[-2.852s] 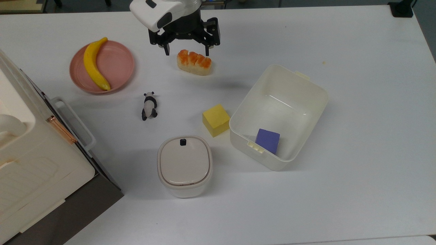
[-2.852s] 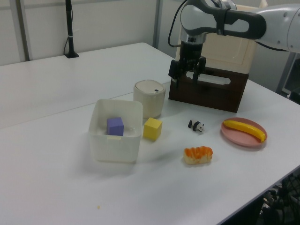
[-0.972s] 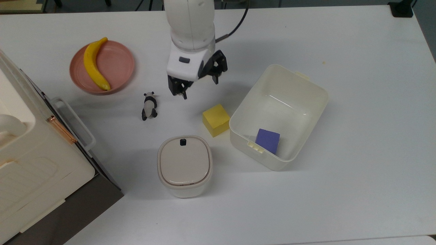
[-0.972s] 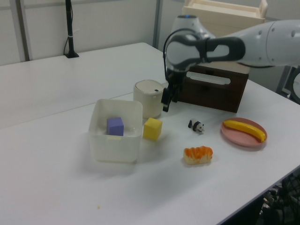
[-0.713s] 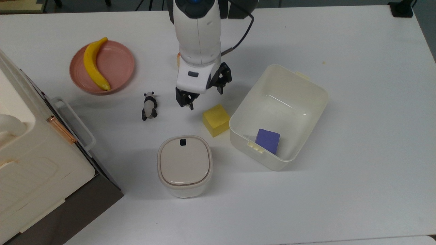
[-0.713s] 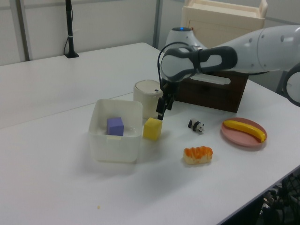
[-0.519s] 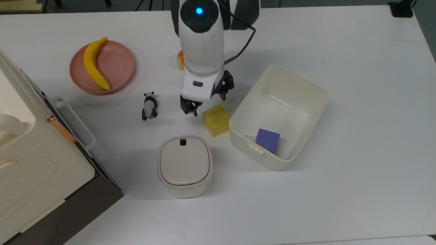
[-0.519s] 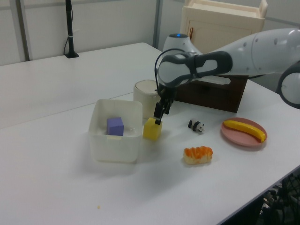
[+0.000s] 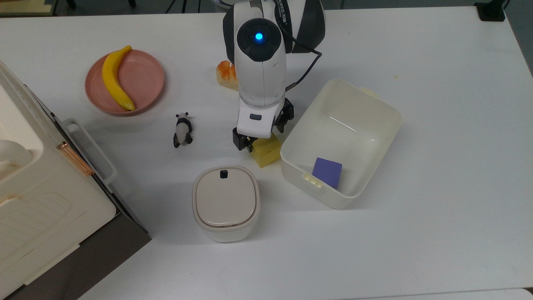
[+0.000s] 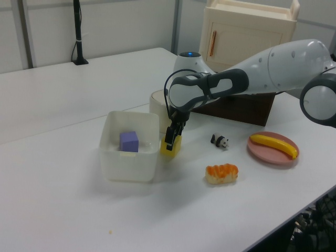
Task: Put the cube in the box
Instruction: 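Close the gripper on the yellow cube, then lift the yellow cube and carry it over the white bin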
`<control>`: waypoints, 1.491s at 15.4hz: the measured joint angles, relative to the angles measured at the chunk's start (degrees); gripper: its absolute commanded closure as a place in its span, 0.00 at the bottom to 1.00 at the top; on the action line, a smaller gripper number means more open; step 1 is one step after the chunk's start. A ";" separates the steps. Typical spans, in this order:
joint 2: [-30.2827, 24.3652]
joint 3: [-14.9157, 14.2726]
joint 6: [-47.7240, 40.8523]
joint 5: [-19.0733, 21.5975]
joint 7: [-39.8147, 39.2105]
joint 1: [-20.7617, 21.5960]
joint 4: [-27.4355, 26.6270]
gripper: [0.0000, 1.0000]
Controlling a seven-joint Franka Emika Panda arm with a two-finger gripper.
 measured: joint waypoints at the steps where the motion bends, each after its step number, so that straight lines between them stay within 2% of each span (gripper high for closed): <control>1: 0.00 -0.01 0.01 0.00 0.00 -0.04 0.03 0.30; 5: -0.63 -0.40 -1.20 -0.09 -0.52 -0.26 0.33 0.31; 8: -3.72 -0.70 -6.92 0.05 -3.81 -2.37 1.44 0.31; 13: -8.10 -0.72 -12.26 5.68 -6.05 -4.09 7.00 0.31; 17: -8.12 -0.32 -12.26 10.25 -5.56 -2.84 9.87 0.31; 21: -8.07 0.00 -12.26 10.79 -0.73 1.00 11.49 0.31; 22: -8.03 0.03 -12.22 10.79 0.26 2.14 11.63 0.29; 23: -7.91 0.06 -12.04 10.79 1.03 3.26 11.67 0.18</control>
